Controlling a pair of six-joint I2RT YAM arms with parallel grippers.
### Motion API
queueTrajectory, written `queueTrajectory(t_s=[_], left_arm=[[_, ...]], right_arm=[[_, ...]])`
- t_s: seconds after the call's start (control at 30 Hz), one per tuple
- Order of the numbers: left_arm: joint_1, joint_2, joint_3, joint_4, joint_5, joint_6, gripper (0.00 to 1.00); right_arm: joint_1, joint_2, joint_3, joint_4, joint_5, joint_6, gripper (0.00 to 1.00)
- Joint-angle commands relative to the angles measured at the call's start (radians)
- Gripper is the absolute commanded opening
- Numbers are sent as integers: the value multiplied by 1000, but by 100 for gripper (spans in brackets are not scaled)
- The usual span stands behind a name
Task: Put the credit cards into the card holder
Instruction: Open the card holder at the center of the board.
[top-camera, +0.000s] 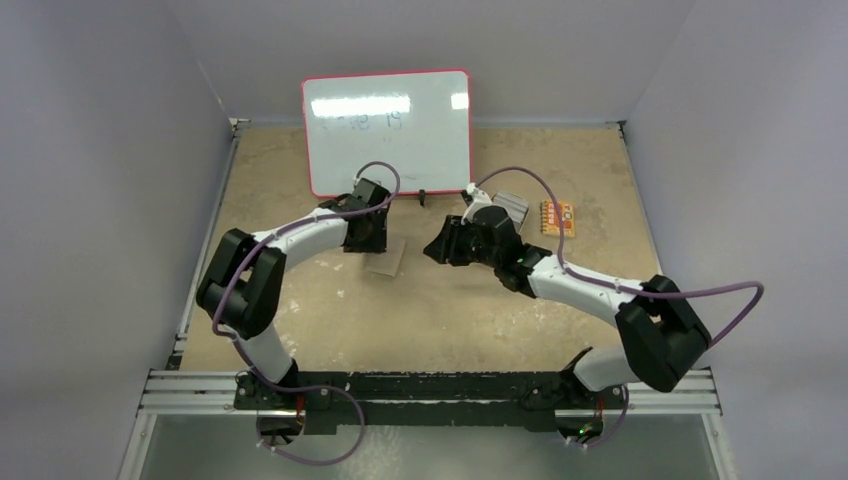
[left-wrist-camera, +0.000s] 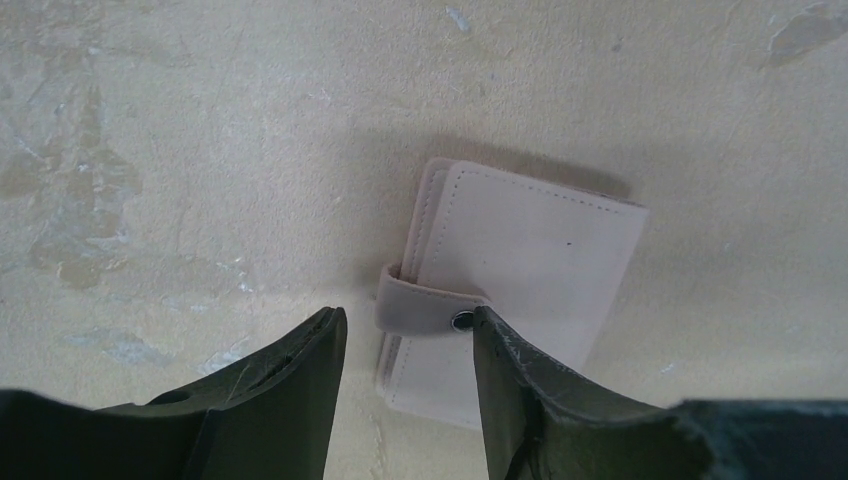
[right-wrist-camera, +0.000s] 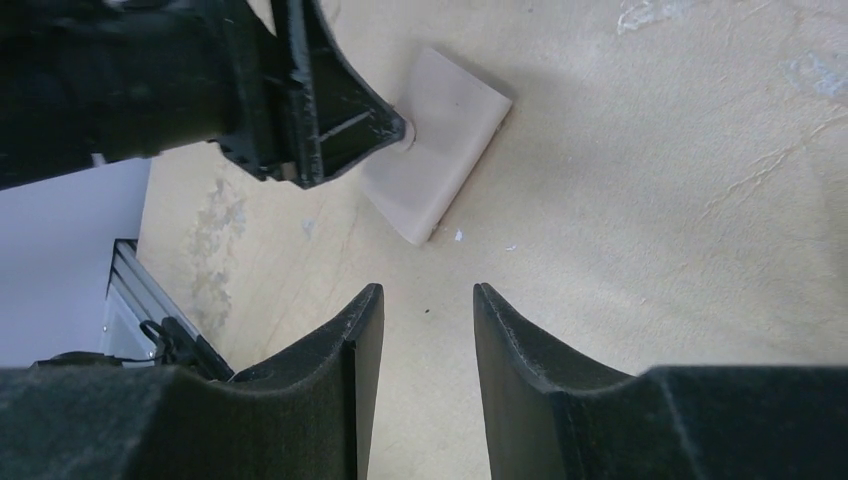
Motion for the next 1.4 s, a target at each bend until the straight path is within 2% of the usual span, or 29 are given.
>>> queueTrajectory(t_s=[0.0,0.07,0.2,0.27,0.5,0.73,0.83,0.97,1.07,1.27,1.37], left_arm=[[-16,39,25,46,-19,33,49],[-28,44,31,48,-17,41,45],[-42,37,44,31,4,49,10],[-47,11,40,27,55,48,0],[-53,-164,-24,128,383,13,0],[-53,-275,-40,209,657,-14,0],[-53,-297,-48,261,706,-56,0],[-52,-285,-52,258,699,-47,0],[-52,-259,-51,269,761,-57,0],[-52,-293,-62,358,872,-140,0],[-52,-312,-51,313,908,-111,0]], right_arm=[[0,-60,-29,28,45,-31,41],[1,-71,-48,40,41,-32,41],[1,-91,-96,56,24,-29,42],[1,-103,-108,48,27,-30,42],[1,-167,-81,3,34,-113,44],[1,-215,-4,-72,-65,-197,46],[1,-216,24,-92,-25,-175,46],[1,-204,32,-129,28,-142,46],[0,-205,0,-100,-8,-165,46],[1,-293,-47,32,-88,-360,49],[1,-358,-88,109,-152,-494,52]])
